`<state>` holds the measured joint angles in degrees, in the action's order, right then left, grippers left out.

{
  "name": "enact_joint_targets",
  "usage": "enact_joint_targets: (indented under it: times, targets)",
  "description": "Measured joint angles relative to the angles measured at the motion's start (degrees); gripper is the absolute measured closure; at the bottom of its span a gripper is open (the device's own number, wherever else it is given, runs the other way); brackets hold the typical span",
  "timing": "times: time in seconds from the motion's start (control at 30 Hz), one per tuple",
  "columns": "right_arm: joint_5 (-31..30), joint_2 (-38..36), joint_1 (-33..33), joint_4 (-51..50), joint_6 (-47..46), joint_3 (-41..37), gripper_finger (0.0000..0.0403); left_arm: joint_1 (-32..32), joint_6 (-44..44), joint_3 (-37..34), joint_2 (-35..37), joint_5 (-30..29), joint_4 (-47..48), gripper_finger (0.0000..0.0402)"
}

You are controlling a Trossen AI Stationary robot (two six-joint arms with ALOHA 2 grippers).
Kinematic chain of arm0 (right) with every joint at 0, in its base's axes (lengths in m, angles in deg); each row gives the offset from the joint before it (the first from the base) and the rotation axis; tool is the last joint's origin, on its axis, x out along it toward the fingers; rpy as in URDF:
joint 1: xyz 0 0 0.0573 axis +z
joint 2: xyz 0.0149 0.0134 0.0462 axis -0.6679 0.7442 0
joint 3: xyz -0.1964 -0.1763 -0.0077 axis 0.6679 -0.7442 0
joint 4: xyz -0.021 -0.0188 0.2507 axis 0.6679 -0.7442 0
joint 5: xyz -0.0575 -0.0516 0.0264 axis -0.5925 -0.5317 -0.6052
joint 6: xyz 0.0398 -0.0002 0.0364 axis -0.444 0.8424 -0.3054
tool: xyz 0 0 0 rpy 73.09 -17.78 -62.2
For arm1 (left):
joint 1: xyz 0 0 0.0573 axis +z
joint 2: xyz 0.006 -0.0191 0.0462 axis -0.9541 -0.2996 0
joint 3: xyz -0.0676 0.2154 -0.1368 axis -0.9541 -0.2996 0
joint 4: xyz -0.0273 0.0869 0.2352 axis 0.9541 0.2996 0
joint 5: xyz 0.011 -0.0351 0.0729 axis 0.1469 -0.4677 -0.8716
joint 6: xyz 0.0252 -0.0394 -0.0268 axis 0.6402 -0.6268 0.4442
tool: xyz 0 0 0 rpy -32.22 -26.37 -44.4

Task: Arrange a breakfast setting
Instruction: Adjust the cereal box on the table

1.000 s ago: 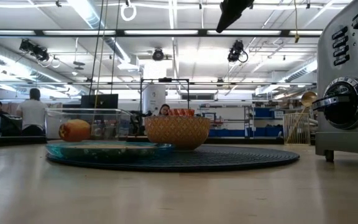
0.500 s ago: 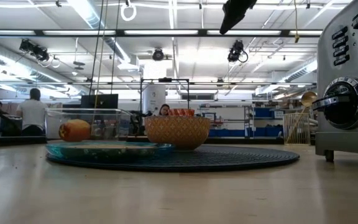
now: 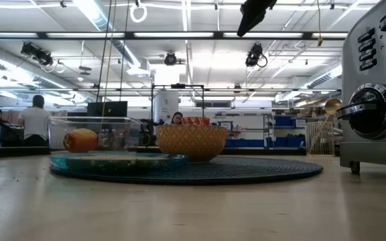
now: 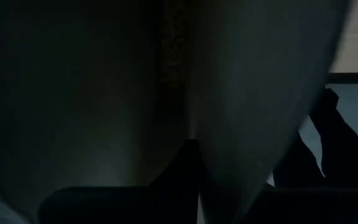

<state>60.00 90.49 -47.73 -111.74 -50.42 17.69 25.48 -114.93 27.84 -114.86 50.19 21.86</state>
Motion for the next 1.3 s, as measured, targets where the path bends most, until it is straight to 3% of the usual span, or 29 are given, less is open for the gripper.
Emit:
enact_joint_targets:
  times: [0.27, 0.43, 0.67, 1.2, 1.3]
  targets:
    - [1.88, 0.00, 0.11, -0.18, -1.49, 0.00, 0.0149, -0.02, -0.14, 0.00, -2.75, 0.71, 0.01, 0.0398]
    - [3.06, 0.00, 0.22, -0.22, -1.51, 0.00, 0.0149, -0.15, 0.67, 0.00, -4.57, 4.12, -0.03, 0.0398]
    - [3.17, 0.00, 0.22, -0.73, -3.19, 0.00, 0.0149, -0.76, 0.40, 0.00, -4.67, 2.93, -0.60, 0.0395]
    - [5.62, 0.00, 1.20, -3.65, -3.33, 0.02, 0.0149, 0.18, 1.84, 0.74, -4.41, 2.91, 0.17, 0.0308]
    - [5.62, 0.00, 1.18, -3.69, -3.20, 0.02, 0.0149, 0.67, 2.33, 2.28, -3.41, -1.37, 0.18, 0.0291]
